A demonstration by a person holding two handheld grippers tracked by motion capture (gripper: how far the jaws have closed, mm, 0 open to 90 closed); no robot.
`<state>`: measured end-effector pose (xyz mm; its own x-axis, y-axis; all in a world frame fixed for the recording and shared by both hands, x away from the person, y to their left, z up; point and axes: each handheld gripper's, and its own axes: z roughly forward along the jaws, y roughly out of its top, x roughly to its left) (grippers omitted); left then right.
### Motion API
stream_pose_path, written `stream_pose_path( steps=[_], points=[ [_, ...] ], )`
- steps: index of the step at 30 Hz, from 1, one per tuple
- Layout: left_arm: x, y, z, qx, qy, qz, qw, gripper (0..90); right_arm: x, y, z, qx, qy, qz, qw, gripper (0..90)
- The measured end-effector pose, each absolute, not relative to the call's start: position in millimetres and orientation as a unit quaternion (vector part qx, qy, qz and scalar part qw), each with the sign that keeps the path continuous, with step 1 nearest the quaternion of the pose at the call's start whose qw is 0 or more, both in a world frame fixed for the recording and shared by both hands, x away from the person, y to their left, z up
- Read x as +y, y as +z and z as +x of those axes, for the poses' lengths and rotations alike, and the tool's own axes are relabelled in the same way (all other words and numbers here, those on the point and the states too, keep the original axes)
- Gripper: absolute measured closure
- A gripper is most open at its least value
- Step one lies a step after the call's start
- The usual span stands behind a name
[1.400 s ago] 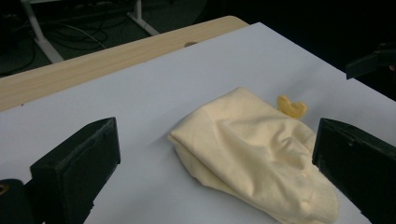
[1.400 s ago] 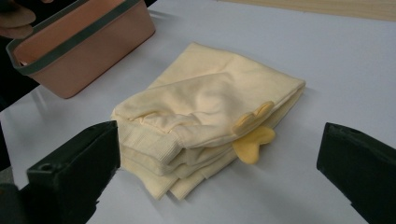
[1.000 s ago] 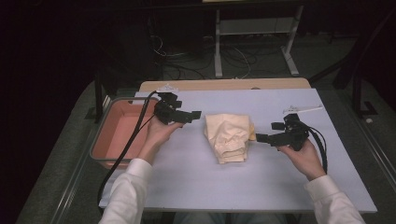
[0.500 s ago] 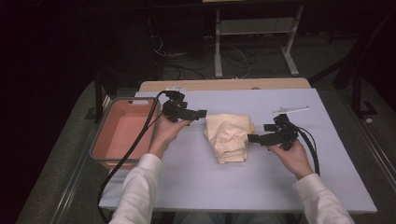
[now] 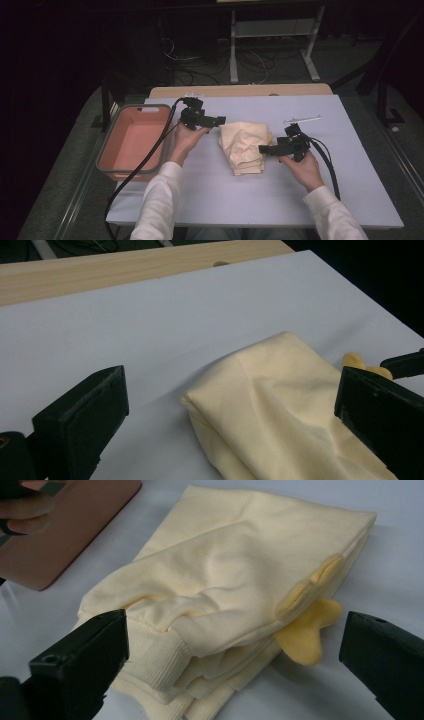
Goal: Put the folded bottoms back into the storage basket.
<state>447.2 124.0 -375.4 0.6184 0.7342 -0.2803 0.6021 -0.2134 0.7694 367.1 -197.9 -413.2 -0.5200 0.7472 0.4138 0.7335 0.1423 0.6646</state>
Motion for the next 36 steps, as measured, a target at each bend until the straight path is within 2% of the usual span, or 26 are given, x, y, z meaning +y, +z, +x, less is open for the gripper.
stream_pose_path(
  steps=[9, 10, 29, 36],
  points=[
    [117.0, -392.7, 452.4, 0.435, 0.061, 0.778, 0.448, 0.7, -190.0, -420.6, 369.3, 0.750, 0.420, 0.511, 0.004, 0.0],
    [115.3, -396.6, 453.0, 0.435, 0.058, 0.778, 0.448, 0.7, -188.9, -422.7, 369.7, 0.749, 0.410, 0.520, 0.003, 7.0],
    [108.8, -431.0, 458.5, 0.448, 0.035, 0.782, 0.432, 0.7, -181.1, -437.9, 366.8, 0.732, 0.379, 0.565, -0.028, 21.3],
    [109.0, -437.4, 459.5, 0.452, 0.027, 0.784, 0.425, 0.8, -179.4, -443.1, 365.3, 0.723, 0.388, 0.571, -0.034, 23.7]
  ],
)
